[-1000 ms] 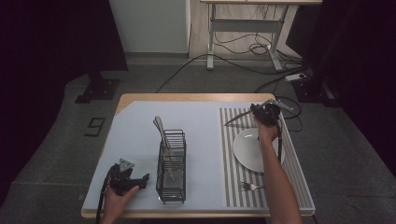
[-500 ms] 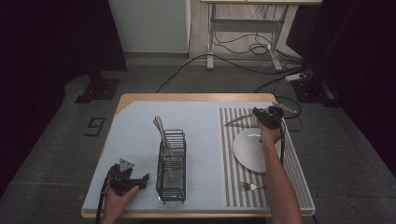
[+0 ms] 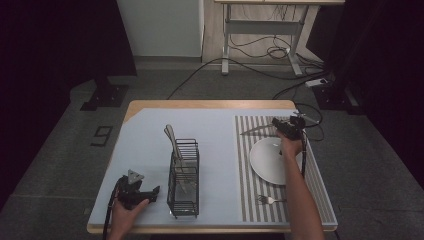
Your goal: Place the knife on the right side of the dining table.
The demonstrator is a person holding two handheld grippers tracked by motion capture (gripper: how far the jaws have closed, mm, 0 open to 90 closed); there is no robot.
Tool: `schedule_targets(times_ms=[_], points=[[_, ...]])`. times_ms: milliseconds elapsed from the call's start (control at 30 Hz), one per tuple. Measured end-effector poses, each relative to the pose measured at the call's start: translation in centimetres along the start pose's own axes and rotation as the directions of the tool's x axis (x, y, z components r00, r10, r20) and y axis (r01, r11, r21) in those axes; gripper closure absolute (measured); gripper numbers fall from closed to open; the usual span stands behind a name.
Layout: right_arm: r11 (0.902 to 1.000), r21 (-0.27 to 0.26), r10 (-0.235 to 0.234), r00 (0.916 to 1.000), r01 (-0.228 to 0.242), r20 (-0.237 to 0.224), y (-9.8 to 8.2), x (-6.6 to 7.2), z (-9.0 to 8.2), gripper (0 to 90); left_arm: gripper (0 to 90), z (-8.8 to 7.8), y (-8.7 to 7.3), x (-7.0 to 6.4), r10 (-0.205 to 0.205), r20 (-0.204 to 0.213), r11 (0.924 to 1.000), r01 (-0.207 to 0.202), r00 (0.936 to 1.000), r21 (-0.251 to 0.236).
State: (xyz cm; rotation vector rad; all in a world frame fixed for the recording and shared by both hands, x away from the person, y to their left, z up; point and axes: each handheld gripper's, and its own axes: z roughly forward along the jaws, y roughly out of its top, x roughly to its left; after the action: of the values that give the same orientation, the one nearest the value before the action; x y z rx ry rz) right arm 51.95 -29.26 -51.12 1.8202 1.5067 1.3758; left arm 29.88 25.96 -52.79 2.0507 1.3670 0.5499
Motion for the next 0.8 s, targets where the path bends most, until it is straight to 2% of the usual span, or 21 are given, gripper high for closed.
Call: schedule_targets(times_ms=[367, 800], points=[[0.9991, 0.021, 0.038, 0.9991, -0.038, 0.021, -0.4, -0.7, 0.4, 54.1, 8.4, 0.0, 0.0, 0.0, 0.000, 0.000, 1.0000, 0.000, 1.0000, 0.000], [0.9949, 0.042, 0.088, 0.9931, -0.091, 0.078, -0.7, -1.6, 0.8, 50.7, 8.4, 0.0, 0.0, 0.0, 0.000, 0.000, 1.0000, 0.000, 1.0000, 0.000]])
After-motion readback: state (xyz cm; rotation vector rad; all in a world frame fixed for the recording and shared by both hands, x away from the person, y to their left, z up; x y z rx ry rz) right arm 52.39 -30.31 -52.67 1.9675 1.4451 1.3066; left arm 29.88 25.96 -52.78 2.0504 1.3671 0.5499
